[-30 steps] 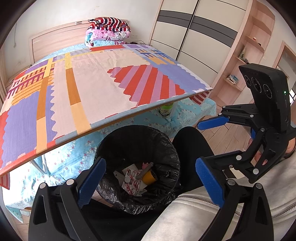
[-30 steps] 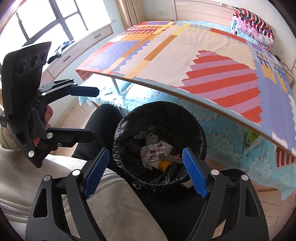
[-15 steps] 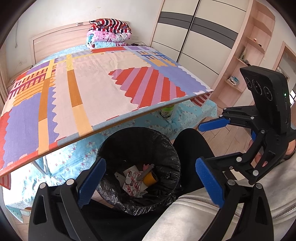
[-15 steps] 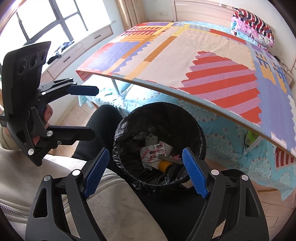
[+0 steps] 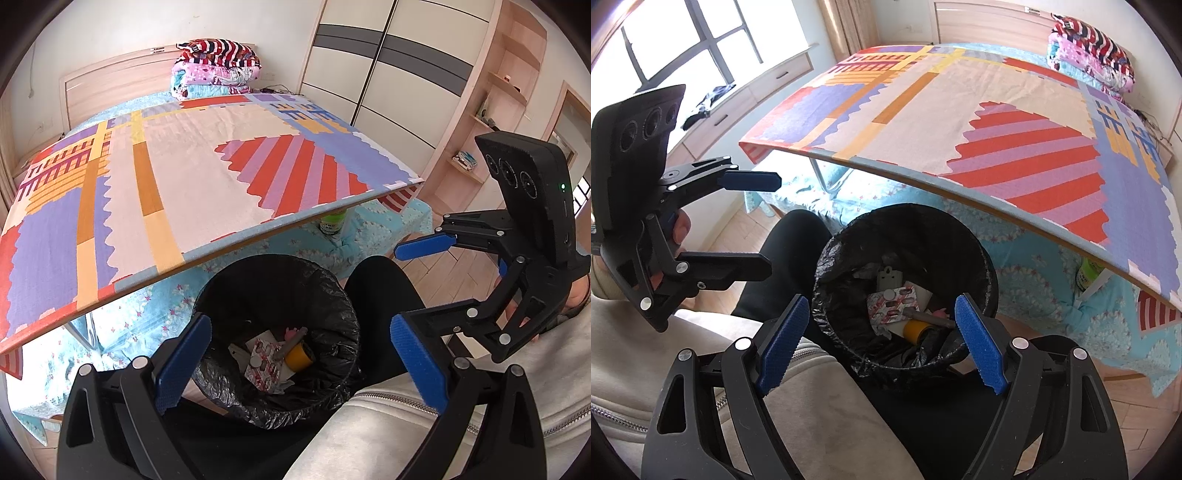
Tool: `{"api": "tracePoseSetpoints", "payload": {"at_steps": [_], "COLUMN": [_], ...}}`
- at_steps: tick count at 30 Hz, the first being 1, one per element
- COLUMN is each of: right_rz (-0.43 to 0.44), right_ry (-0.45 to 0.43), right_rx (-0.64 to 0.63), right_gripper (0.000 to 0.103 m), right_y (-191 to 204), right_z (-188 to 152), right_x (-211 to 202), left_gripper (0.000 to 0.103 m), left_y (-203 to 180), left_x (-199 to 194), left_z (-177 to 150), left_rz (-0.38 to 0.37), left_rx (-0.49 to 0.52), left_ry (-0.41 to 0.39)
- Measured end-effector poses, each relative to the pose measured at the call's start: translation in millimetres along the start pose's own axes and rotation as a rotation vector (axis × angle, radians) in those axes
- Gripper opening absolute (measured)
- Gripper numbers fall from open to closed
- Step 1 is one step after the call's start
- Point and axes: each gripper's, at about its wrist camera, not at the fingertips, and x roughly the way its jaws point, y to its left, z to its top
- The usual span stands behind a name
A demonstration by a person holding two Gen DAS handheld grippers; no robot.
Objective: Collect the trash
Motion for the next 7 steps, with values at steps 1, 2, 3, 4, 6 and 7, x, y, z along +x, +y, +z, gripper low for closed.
{"api": "tracePoseSetpoints", "payload": {"at_steps": [1, 2, 3, 4, 6, 7], "right_rz": [-0.001, -0.001, -0.002, -0.003, -0.004, -0.004], "right_ry": [-0.001, -0.002, -0.003, -0.005, -0.008, -0.008], "right_rx": [-0.002, -0.004, -0.004, -0.004, -0.001, 0.000], "right_gripper": [0.081, 0.081, 0.081, 0.081, 0.081, 0.081], "right_y": [0.2, 0.3, 0.7, 0.5, 0.2, 0.0], "right_z": [0.2, 0.3, 0.2, 0.4, 0.3, 0.4], "right_x": [-0.4, -0.8, -1.3, -1.7, -2.1, -1.8], "left_gripper": [0.094, 0.094, 0.094, 0.094, 0.094, 0.094], "left_y": [0.2, 0.7, 1.1, 1.1, 0.9, 0.5], "left_x": [0.2, 0.5, 0.7, 0.6, -0.4, -1.2], "left_z": [0.0, 0.3, 0.5, 0.8, 1.1, 1.1], "left_rz": [-0.003, -0.002, 0.000, 0.001, 0.005, 0.007], "left_rx": [-0.002, -0.004, -0.004, -0.005, -0.005, -0.001], "left_ry": [0.000, 0.002, 0.004, 0.005, 0.003, 0.000]}}
